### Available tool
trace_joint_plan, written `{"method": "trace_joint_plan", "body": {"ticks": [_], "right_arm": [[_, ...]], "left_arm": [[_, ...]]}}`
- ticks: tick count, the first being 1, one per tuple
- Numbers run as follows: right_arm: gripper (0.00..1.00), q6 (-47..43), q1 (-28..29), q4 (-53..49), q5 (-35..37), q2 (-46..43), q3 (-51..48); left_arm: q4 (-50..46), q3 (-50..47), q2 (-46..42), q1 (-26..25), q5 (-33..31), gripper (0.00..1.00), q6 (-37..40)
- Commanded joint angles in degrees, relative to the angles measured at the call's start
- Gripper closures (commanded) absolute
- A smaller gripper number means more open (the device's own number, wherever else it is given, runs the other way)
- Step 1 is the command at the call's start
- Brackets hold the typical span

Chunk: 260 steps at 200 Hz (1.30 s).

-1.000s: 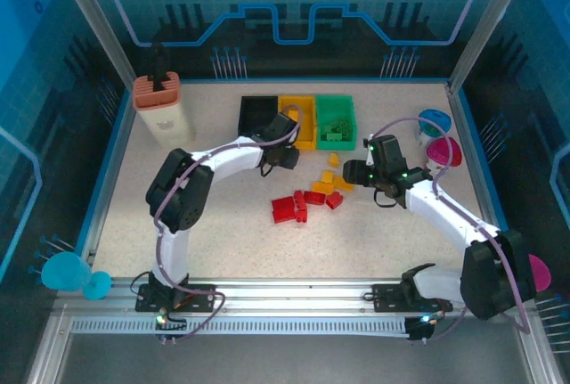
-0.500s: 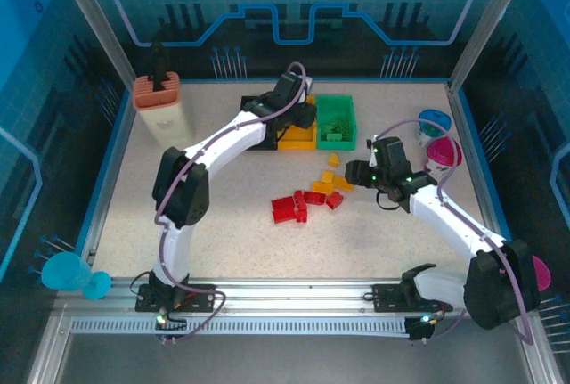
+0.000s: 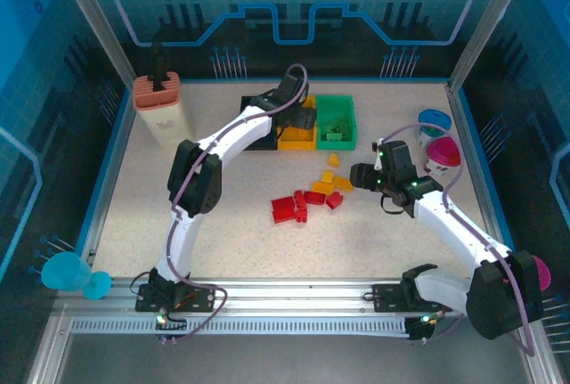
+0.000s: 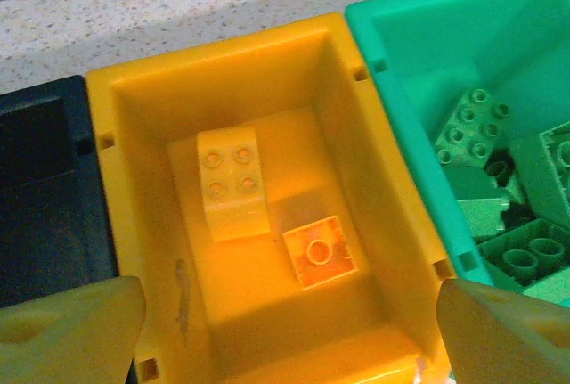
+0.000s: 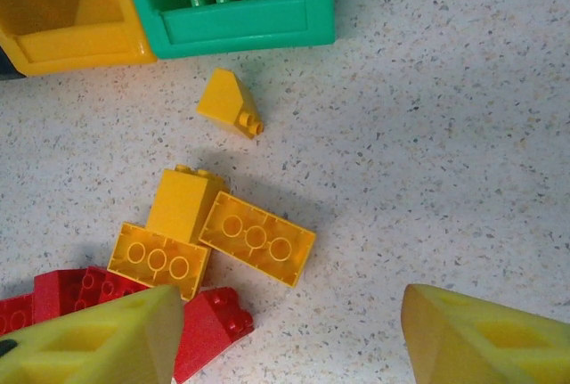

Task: Sort the legos into containers by color
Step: Place the lego in the container, then move the container to the top-center of the table.

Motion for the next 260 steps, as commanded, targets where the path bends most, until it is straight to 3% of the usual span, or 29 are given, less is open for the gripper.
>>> {"method": "trace_joint_plan", "body": {"ticks": [1, 66, 95, 147, 197, 260], "right_arm": [[0.33, 1.1, -0.73, 0.74, -1.18, 0.56, -0.87], [0.34, 1.52, -0.67, 0.82, -1.37, 0.53, -1.37], [0.34, 1.54, -0.64, 0.5, -1.29, -0.16, -1.75], [0.34, 1.51, -0.71, -0.15, -0.93, -1.08, -2.02], [0.34, 1.96, -0.68, -0.33, -1.15, -1.62, -2.02], [0.34, 1.82, -0.56, -1.47, -1.02, -2.42, -1.11]], "left_arm": [[-1.73, -0.98, -2.85, 1.66, -2.97, 0.14, -1.57], [-5.32, 1.06, 0.95, 3.03, -4.29, 0.15, -2.57], [-7.61, 3.26, 3.94, 3.12, -4.47, 0.21, -2.9], [-7.8, 2.17, 4.77, 3.12, -4.89, 0.4, -3.35], [-7.6, -0.75, 4.1, 3.02, -4.62, 0.71, -3.49], [-5.49, -8.28, 1.13, 2.37, -4.63, 0.81, -3.81]]}}
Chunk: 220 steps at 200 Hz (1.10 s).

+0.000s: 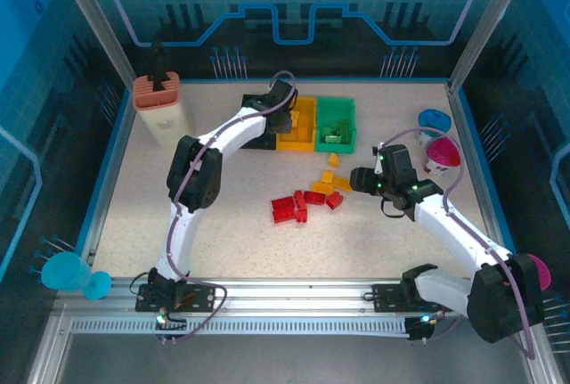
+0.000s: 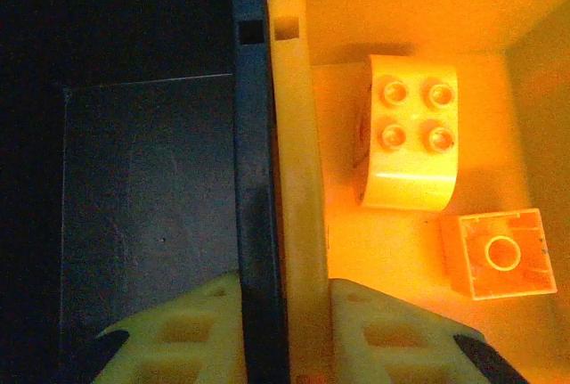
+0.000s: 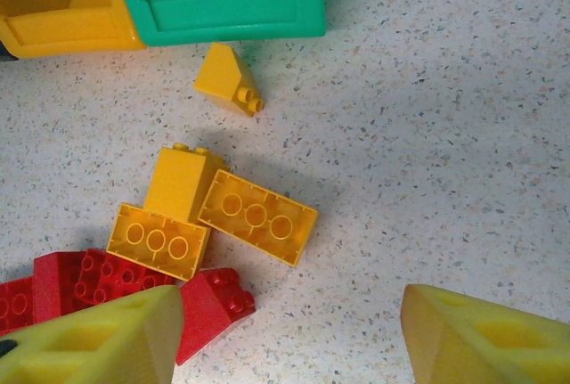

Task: Sort the legos into containers by color
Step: Move the container to the top-center of the table.

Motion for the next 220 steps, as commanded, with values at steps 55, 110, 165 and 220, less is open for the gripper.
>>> {"method": "trace_joint_plan", "body": {"ticks": [55, 110, 165, 220], "right_arm": [[0.34, 1.16, -0.13, -0.84, 0.62, -1.5, 0.0], [0.34, 0.78, 1.27, 0.47, 0.01, 0.54, -0.31], [0.33, -0.14, 5.24, 2.19, -0.81, 7.34, 1.65], [0.32, 0.5, 7.09, 2.86, 0.37, 11.05, 3.02]], "left_arm": [[0.29, -16.37, -8.65, -1.96, 0.14, 0.81, -3.47], [3.29, -27.34, -16.85, -3.92, 1.07, 0.8, -9.26], [6.74, -33.94, -22.45, -5.22, 5.18, 0.78, -14.29], [8.55, -32.53, -20.07, -7.24, 9.09, 0.77, -16.24]]}}
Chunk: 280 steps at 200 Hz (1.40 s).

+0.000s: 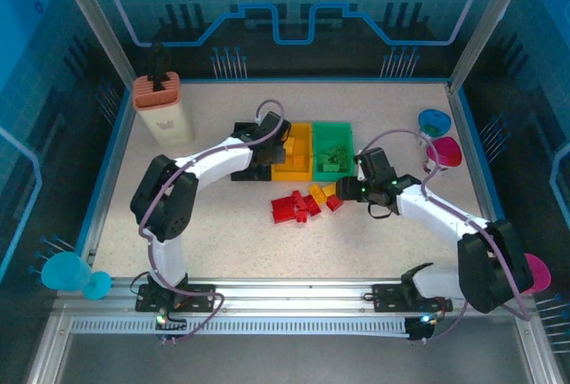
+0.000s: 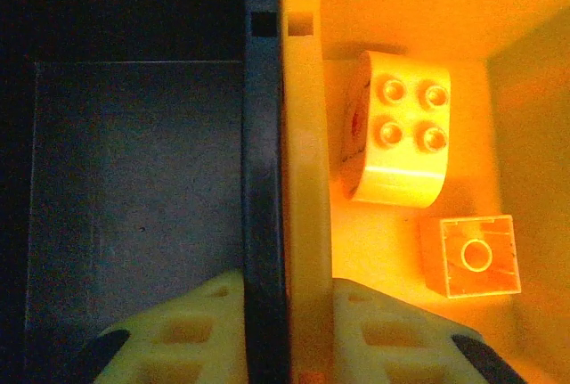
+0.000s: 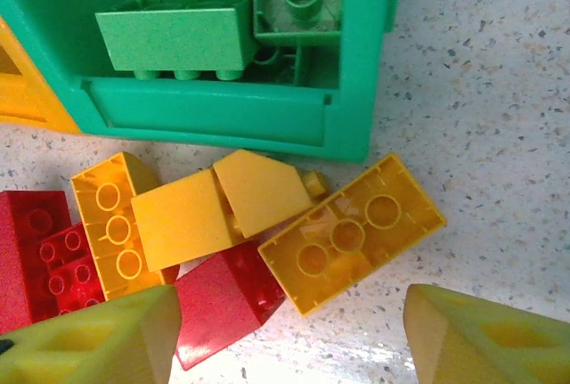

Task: Sort the legos into containers by color
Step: Move the container to the top-center of the table.

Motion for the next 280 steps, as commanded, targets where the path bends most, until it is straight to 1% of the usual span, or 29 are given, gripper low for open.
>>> {"method": "trace_joint_plan", "body": {"ticks": [1, 34, 62, 92, 132, 155, 163, 189, 202, 210, 223, 237, 266, 280], "right_arm": [[0.32, 0.11, 0.82, 1.41, 0.6, 0.59, 2.07], [0.33, -0.13, 0.82, 0.82, 1.55, 0.68, 2.31], [0.33, -0.08, 0.73, 0.74, 1.92, 0.74, 1.99], [0.33, -0.08, 0.34, 0.65, 2.37, 0.62, 1.8], [0.33, -0.32, -0.49, 0.42, 2.29, 0.01, 1.62], [0.33, -0.42, -0.77, 0.27, 2.08, 0.7, 1.8], [0.33, -0.36, -0.77, 0.18, 2.12, 1.09, 1.94], [0.33, -0.05, -0.9, -0.18, 2.17, 2.55, 2.47], [0.33, 0.68, -1.02, -1.63, 3.26, 3.46, 3.26], [0.33, 1.39, -1.33, -2.9, 3.85, 4.0, 3.87], [0.33, 2.88, -1.71, -3.86, 4.35, 4.38, 4.15], [0.34, 5.01, -1.91, -3.73, 5.05, 3.83, 3.63], [0.41, 10.42, -2.18, -7.3, 9.55, 3.8, 4.77], [0.43, 11.38, -2.33, -8.73, 10.08, 4.51, 5.74]], "left_arm": [[-0.3, -0.12, 1.71, -1.83, 7.7, 0.77, -3.49], [0.42, 2.21, 4.32, -1.78, 7.85, 0.77, -4.57], [-0.38, 6.36, 7.39, -1.65, 7.36, 0.77, -4.53], [-1.24, 9.92, 10.13, -0.53, 7.22, 0.77, -4.61], [-1.14, 10.46, 10.43, 1.97, 7.36, 0.77, -5.18], [-0.98, 9.64, 9.3, 2.31, 7.45, 0.77, -5.09], [-0.47, 8.99, 8.54, 2.35, 7.85, 0.73, -5.14], [2.09, 5.59, 4.93, 2.28, 9.57, 0.52, -5.77], [3.15, 3.68, 2.64, 2.28, 10.55, 0.39, -5.97], [3.83, 2.6, 1.0, 2.13, 11.02, 0.35, -6.09], [4.98, 0.84, -1.74, 2.09, 11.64, 0.32, -6.06], [5.81, -0.93, -4.98, 2.02, 11.99, 0.31, -5.83], [6.55, -4.3, -11.8, 1.67, 11.78, 0.31, -4.73], [7.04, -6.14, -15.17, 1.37, 11.63, 0.31, -3.94]]}}
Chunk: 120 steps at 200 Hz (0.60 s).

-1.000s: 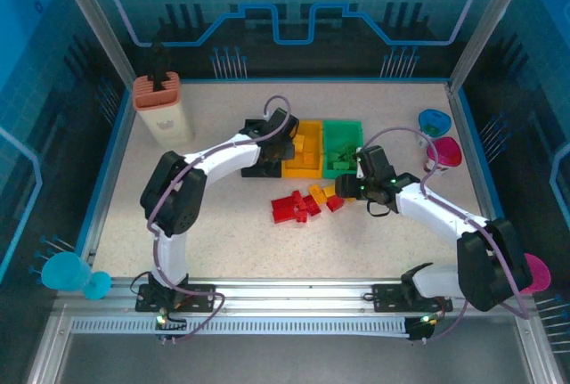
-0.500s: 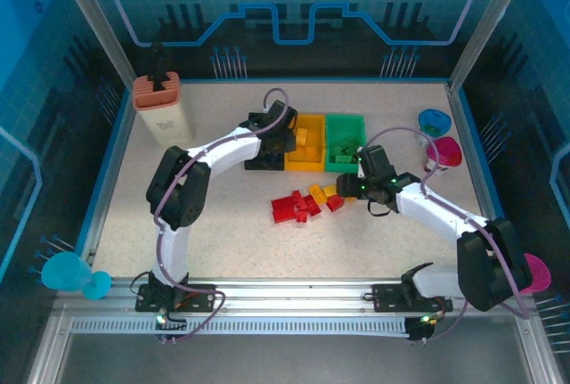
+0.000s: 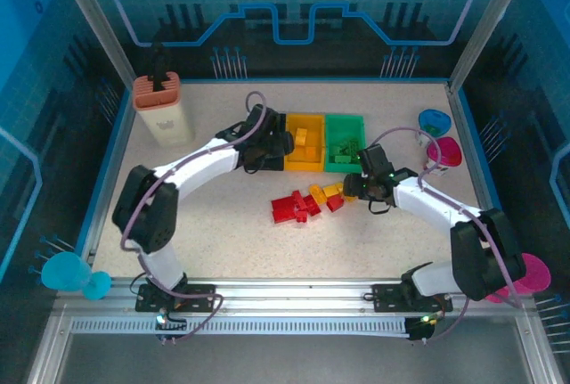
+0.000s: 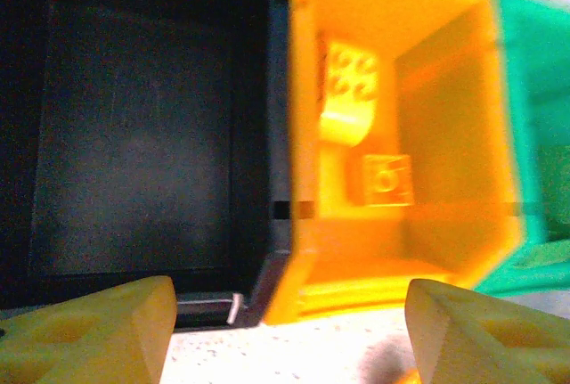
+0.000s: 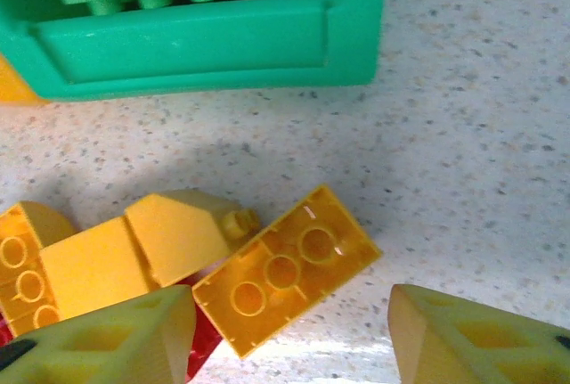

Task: Sort the legos into containers by color
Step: Pick up the lego from the center of the table.

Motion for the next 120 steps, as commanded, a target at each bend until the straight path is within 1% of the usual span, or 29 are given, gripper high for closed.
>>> {"method": "trace_joint_plan", "body": {"ticks": [1, 37, 60, 86, 120], "right_arm": [[0.43, 4.89, -0.83, -4.22, 3.65, 0.53, 2.67], [0.44, 6.81, -0.92, -6.34, 5.37, 2.98, 3.86], [0.42, 7.43, -0.93, -5.9, 3.5, 5.2, 4.14], [0.42, 8.77, -0.85, -3.2, 1.34, 7.21, 3.46], [0.42, 9.86, -0.4, -1.12, -0.3, 9.71, 4.06]], "left_arm": [[2.19, -3.03, -6.16, -0.63, 0.99, 0.31, 1.3], [3.52, -9.6, -15.84, -1.95, -0.31, 0.31, 3.27], [3.61, -13.82, -21.95, -2.19, -1.41, 0.3, 3.83], [2.73, -17.61, -28.04, -2.18, -2.75, 0.3, 4.28], [1.29, -20.79, -32.8, -2.18, -4.88, 0.31, 4.62]]}}
